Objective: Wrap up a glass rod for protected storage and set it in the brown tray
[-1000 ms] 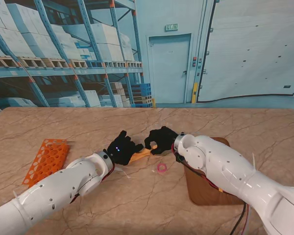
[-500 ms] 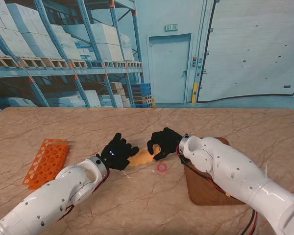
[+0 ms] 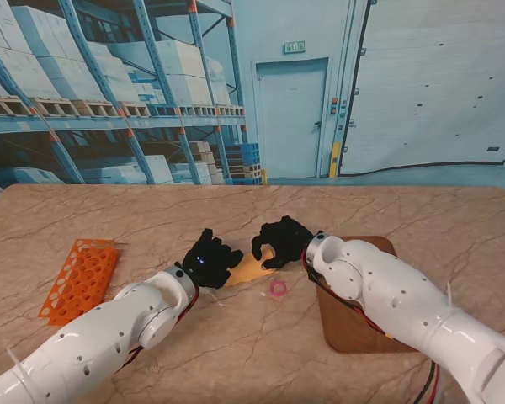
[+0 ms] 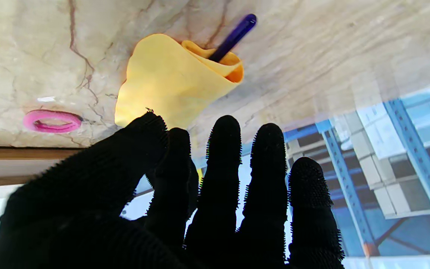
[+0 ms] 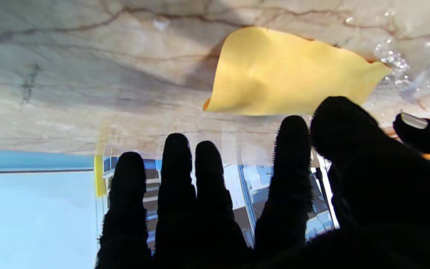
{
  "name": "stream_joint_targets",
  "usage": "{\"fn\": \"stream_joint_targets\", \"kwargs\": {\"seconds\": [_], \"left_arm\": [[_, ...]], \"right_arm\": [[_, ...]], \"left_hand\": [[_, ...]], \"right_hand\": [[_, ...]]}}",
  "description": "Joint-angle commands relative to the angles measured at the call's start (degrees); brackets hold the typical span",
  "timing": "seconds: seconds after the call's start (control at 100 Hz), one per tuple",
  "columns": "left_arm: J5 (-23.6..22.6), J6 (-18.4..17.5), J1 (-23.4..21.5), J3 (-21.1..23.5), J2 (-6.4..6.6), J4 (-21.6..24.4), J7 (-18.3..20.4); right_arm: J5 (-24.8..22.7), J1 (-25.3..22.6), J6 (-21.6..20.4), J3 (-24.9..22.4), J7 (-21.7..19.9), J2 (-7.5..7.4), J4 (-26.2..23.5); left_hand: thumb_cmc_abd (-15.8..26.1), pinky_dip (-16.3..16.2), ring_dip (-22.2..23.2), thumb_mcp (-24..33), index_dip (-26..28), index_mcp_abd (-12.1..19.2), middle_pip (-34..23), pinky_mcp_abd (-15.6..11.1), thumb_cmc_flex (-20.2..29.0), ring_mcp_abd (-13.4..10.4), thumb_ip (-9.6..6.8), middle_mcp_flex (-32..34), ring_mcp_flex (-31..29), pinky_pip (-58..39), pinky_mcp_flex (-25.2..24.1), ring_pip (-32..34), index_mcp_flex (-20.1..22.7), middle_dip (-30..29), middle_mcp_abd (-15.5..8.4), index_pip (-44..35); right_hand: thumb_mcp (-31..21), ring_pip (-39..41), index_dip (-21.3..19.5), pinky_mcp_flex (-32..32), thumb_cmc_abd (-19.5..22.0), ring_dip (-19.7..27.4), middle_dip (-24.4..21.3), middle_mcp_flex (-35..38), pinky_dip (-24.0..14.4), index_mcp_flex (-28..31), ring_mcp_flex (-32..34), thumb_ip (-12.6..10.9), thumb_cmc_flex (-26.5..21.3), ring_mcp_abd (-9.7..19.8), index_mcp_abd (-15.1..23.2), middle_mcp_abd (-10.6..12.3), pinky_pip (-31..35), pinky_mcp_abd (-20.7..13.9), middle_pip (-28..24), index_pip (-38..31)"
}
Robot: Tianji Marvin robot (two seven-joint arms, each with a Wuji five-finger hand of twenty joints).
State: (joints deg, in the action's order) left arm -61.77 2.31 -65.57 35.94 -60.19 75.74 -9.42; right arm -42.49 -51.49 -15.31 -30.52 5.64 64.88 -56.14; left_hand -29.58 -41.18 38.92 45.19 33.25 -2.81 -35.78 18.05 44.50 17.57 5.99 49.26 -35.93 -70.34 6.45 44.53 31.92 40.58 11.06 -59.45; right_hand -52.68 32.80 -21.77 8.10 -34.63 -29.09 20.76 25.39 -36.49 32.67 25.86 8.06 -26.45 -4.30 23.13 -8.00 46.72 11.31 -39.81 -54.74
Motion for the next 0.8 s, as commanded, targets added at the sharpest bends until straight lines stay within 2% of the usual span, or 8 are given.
{"fn": "stream_joint_targets", "kwargs": {"seconds": [0.0,0.19,0.25,0.27,0.3,0.51,0.64,0.79], "left_arm": [[-0.9,1.3,0.6,-0.8,-1.19,-0.7,0.6],[1.4,5.6,3.7,-4.9,-2.23,-3.3,1.2],[1.4,6.4,4.9,-6.4,-2.37,-4.3,1.2],[1.4,6.7,5.2,-6.9,-2.42,-4.6,1.3],[1.4,7.2,5.8,-7.6,-2.49,-5.0,1.4],[3.4,9.5,9.2,-12.0,-3.21,-7.9,3.4],[5.1,10.6,10.6,-13.7,-3.86,-9.7,3.9],[6.3,12.0,11.7,-15.4,-4.3,-11.1,4.8]], "right_arm": [[0.0,1.1,0.1,0.8,0.5,0.94,1.3],[1.6,4.0,0.7,5.1,2.3,2.84,6.2],[2.1,4.8,0.7,6.3,2.9,3.47,7.6],[2.2,5.1,0.7,6.7,3.1,3.69,8.1],[2.4,5.5,0.6,7.3,3.4,4.02,8.8],[4.0,8.6,-0.6,12.0,4.8,6.7,14.3],[4.7,9.9,-0.9,14.4,5.9,8.42,17.6],[5.7,10.8,-0.5,16.5,6.7,10.4,20.9]], "left_hand": [[1.9,0.4,-0.4,0.2,-1.6,-1.7,1.5,1.7,2.6,1.8,1.7,-1.8,1.9,0.7,-1.4,-1.0,-0.2,-0.6,1.9,2.5],[2.9,0.5,-0.8,-1.6,-4.4,-4.8,1.5,1.7,1.6,2.5,1.23,-7.4,6.4,1.3,-3.4,-2.8,-1.6,-6.4,3.3,9.4],[3.6,0.5,-0.8,-1.8,-4.7,-5.5,1.7,1.9,0.4,2.8,0.84,-8.1,6.9,1.4,-3.7,-2.8,-1.4,-6.8,3.6,11.2],[4.0,0.6,-0.9,-2.0,-4.8,-5.8,2.1,1.9,-0.3,2.7,0.68,-8.4,7.0,1.6,-3.8,-2.8,-1.3,-7.2,5.3,12.2],[4.5,0.6,-0.9,-2.0,-4.8,-6.2,2.3,2.0,-1.0,2.9,0.45,-8.6,7.2,1.6,-3.9,-2.9,-1.2,-7.4,5.8,13.2],[7.3,1.0,-1.3,-3.8,-5.3,-8.0,3.8,2.1,-4.8,3.4,-0.99,-9.1,8.1,2.5,-4.5,-3.9,0.4,-8.4,5.9,17.6],[9.6,1.6,-1.5,-5.5,-5.5,-8.6,4.3,1.9,-7.4,3.6,-2.64,-9.8,9.3,3.8,-5.8,-4.6,1.0,-8.8,5.8,19.6],[9.3,1.6,-1.5,-6.2,-5.4,-8.7,4.2,2.0,-7.7,3.8,-3.0,-9.6,9.4,4.1,-6.2,-4.6,1.6,-8.7,5.8,20.2]], "right_hand": [[-2.6,1.1,0.3,-0.5,-0.5,-0.4,0.4,-2.6,-0.4,-1.9,-0.6,1.2,0.5,0.1,-0.5,-0.7,1.9,-0.2,-1.0,1.5],[-3.7,2.2,-4.9,-1.1,0.8,-0.2,0.1,-5.6,1.3,-4.9,-1.8,-3.4,3.4,0.1,-3.3,-0.9,4.0,-0.6,-2.4,7.7],[-3.2,2.2,-5.4,-1.1,0.4,-0.2,0.1,-5.9,1.4,-5.7,-1.9,-3.5,3.7,0.2,-3.8,-1.0,4.2,-0.7,-2.5,8.1],[-3.0,2.3,-5.4,-1.1,0.3,-0.2,0.1,-6.0,1.4,-5.9,-1.9,-3.5,3.7,0.1,-4.0,-1.2,4.3,-0.7,-2.5,8.2],[-2.6,2.4,-5.6,-1.1,0.1,-0.2,0.1,-6.1,1.4,-6.2,-2.0,-3.5,3.8,0.0,-4.2,-1.2,4.4,-0.8,-2.6,8.3],[-0.5,3.1,-6.5,-1.3,-0.7,-0.3,0.4,-6.8,1.5,-6.9,-2.4,-3.5,3.9,-0.2,-5.4,-1.7,5.5,-0.8,-3.3,8.8],[1.0,3.7,-6.8,-1.2,-1.0,-0.4,0.6,-7.6,1.8,-8.8,-2.5,-3.8,3.9,-0.5,-9.0,-2.2,6.3,-0.6,-4.0,9.3],[0.1,4.8,-7.3,-1.1,-0.5,-0.6,1.0,-7.7,2.0,-8.0,-2.2,-4.4,3.3,-0.7,-10.3,-2.7,7.5,-0.5,-5.3,8.4]]}}
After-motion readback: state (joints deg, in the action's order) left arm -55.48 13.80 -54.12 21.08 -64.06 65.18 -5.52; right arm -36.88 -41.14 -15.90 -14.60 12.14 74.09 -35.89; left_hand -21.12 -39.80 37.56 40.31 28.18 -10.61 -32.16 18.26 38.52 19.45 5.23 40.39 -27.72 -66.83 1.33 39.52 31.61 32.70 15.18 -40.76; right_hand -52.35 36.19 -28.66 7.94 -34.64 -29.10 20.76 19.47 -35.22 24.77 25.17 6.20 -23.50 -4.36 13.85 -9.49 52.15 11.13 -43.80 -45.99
